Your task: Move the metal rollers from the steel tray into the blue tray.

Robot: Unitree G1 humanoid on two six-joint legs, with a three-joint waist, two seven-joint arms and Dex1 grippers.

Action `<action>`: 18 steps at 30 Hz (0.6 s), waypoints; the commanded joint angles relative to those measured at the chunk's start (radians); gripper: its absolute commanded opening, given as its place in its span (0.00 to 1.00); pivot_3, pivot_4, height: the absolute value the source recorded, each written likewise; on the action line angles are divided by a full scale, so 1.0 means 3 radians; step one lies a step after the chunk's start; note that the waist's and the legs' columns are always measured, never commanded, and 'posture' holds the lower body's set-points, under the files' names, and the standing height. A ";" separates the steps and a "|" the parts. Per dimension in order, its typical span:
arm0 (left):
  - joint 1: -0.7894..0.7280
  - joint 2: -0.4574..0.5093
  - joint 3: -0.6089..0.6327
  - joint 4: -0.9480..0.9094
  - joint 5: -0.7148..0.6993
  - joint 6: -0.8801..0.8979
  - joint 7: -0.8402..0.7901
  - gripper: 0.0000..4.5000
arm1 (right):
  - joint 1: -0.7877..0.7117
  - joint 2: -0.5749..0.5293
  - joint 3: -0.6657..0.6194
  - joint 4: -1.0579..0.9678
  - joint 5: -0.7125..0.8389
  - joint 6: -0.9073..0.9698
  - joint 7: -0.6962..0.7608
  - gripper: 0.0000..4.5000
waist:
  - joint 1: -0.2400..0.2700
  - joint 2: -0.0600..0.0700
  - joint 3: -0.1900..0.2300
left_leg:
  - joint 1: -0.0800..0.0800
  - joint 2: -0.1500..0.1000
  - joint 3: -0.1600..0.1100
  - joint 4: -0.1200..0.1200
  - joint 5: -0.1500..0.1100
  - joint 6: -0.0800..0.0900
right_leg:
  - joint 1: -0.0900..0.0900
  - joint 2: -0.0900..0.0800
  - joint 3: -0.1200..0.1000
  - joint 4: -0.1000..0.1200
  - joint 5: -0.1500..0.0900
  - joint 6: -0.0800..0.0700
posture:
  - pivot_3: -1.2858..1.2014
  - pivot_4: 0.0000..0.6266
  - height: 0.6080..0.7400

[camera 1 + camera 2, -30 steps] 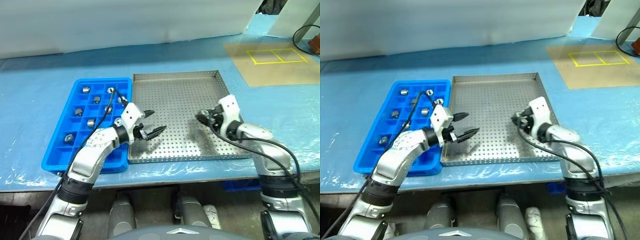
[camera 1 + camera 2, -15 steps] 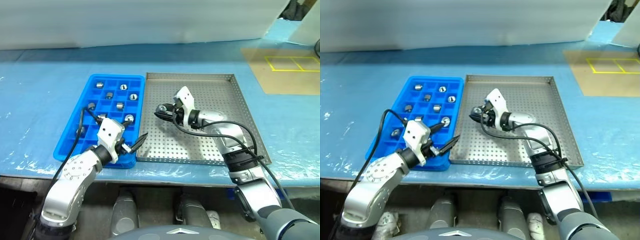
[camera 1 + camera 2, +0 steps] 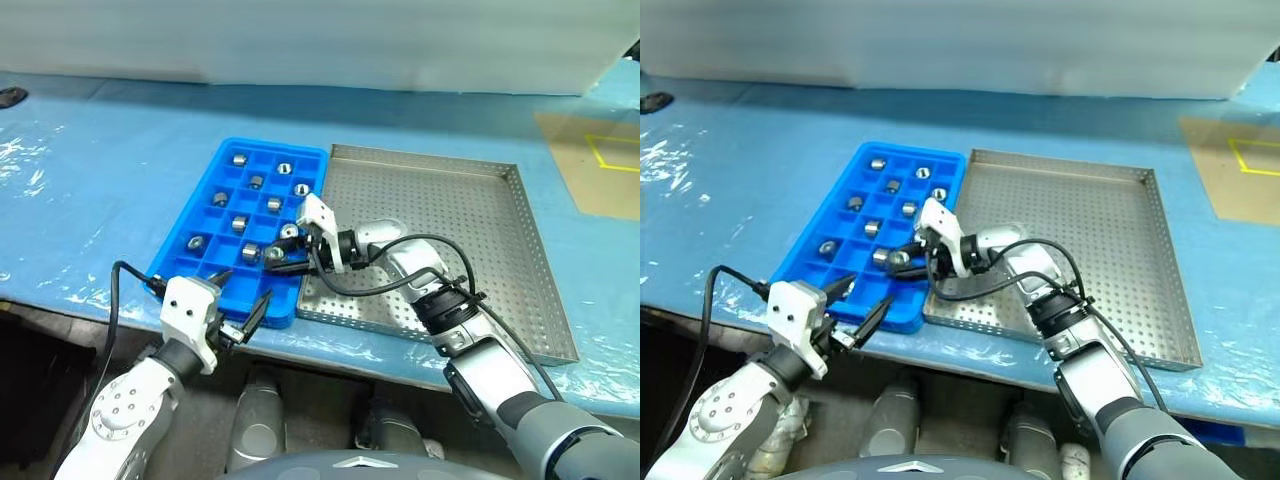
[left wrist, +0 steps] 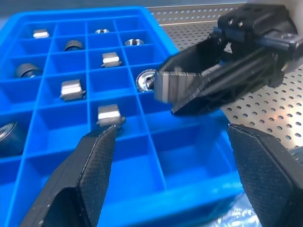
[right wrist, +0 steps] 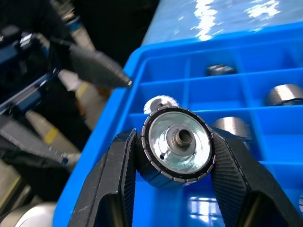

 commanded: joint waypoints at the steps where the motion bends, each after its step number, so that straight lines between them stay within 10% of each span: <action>1: 0.0157 -0.0006 -0.0033 -0.0236 -0.0032 -0.0057 0.0029 0.88 | -0.0086 -0.0042 0.0129 -0.0030 -0.0040 -0.0089 0.0218 0.40 | 0.0064 0.0001 0.0001 | 0.0001 -0.0001 0.0000 0.0000 0.0000 0.0000 | 0.0000 0.0000 0.0002 0.0000 -0.0001 0.0002 | 0.75 0.24 1.00; 9: 0.0152 0.0016 -0.0095 -0.0231 -0.0013 -0.0079 0.0068 0.88 | -0.0125 -0.0049 0.0191 0.0203 -0.0326 -0.0398 0.0142 0.40 | 0.0208 0.0001 0.0001 | 0.0017 -0.0001 0.0000 -0.0014 0.0002 -0.0004 | 0.0001 0.0002 0.0011 0.0004 -0.0002 0.0004 | 0.75 0.24 1.00; 15: -0.0274 0.0118 -0.0035 0.0085 -0.0096 -0.0096 -0.0074 0.88 | -0.0116 -0.0080 -0.0063 0.0187 -0.0260 -0.0345 -0.0024 0.90 | 0.0246 0.0003 0.0000 | 0.0030 -0.0003 0.0001 -0.0036 0.0008 -0.0014 | 0.0001 0.0005 0.0015 0.0006 -0.0002 0.0003 | 0.71 0.24 1.00; 18: -0.0561 0.0124 -0.0043 0.0297 -0.0136 -0.0108 -0.0140 0.88 | -0.0091 -0.0105 -0.0256 0.0120 -0.0174 -0.0282 -0.0136 0.90 | 0.0232 0.0002 -0.0001 | 0.0028 -0.0003 0.0002 -0.0034 0.0010 -0.0017 | 0.0000 0.0008 0.0015 0.0007 0.0004 -0.0006 | 0.68 0.24 1.00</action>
